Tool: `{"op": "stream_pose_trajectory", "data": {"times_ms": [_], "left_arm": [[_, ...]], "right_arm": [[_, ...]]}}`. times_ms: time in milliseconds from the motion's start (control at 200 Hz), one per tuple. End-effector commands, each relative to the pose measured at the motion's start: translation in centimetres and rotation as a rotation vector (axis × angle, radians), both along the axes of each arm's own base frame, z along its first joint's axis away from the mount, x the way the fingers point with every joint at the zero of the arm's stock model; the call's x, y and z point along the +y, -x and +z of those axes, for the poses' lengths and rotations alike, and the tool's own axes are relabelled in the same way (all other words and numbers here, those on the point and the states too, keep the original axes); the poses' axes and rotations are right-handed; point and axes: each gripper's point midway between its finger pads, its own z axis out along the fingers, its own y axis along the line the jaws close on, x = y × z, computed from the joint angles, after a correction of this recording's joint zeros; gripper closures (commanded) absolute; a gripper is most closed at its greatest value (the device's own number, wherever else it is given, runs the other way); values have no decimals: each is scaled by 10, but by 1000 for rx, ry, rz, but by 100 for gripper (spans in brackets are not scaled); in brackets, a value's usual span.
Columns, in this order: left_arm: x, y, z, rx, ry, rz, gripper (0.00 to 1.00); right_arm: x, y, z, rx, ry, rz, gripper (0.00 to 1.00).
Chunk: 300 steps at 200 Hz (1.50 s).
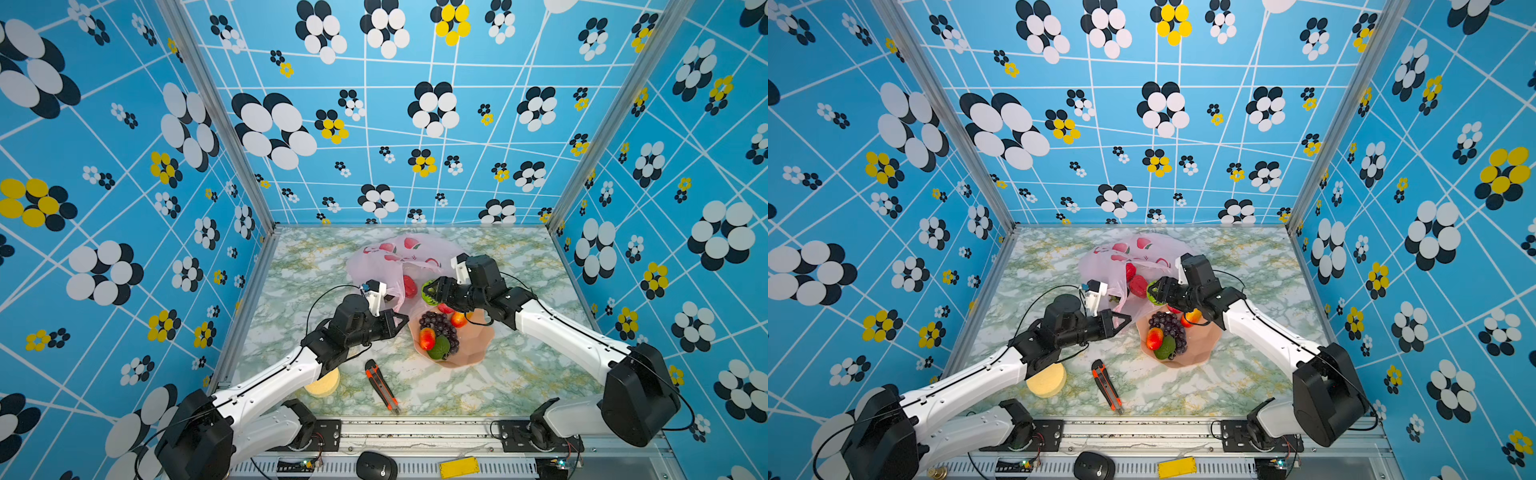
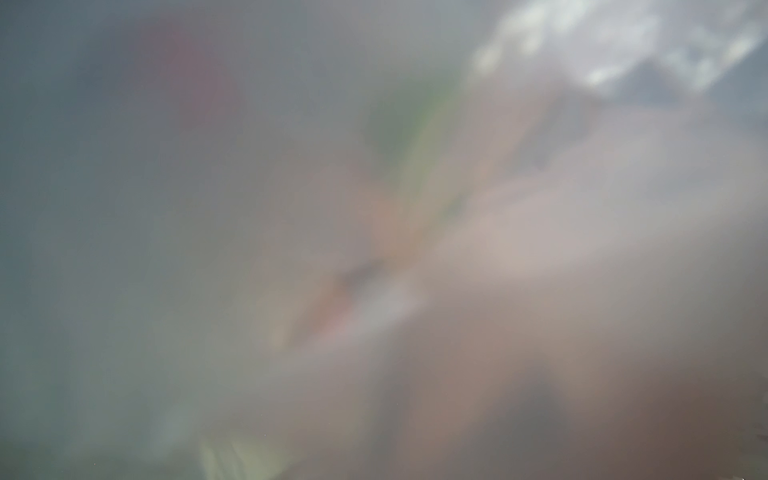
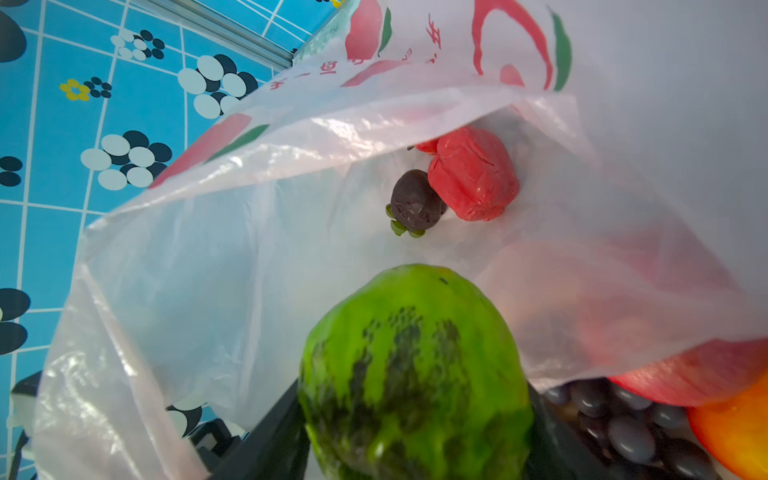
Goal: Place the fruits into the plastic bag
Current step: 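Lift the green melon up into the open bag, then open the right gripper inside the bag to release the melon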
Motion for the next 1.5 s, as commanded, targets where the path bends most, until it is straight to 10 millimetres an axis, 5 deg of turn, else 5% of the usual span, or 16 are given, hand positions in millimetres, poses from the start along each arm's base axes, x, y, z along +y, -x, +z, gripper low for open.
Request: {"op": "stream_pose_trajectory", "data": {"times_ms": [0,390,670,960,1210,1230,1385,1495], "left_arm": [[1,2,1,-18,-1,1,100],[3,2,-1,-13,-4,1,100],[6,3,0,-19,-5,11,100],[3,2,-3,-11,-4,5,100],[4,3,-1,-12,-5,4,100],[5,3,-1,-12,-7,5,100],[10,5,-1,-15,-19,16,100],[14,6,0,-17,-26,23,100]], "right_arm": [[17,-8,17,-23,-48,27,44],[68,-25,18,-13,-66,115,44],[84,-37,0,10,-50,130,44],[83,-63,-13,-24,56,88,39],[71,-111,-20,-67,143,11,30],[73,-120,-5,-94,122,0,29],[70,-147,9,-125,116,-38,7],[67,-157,24,-161,119,-53,3]]}}
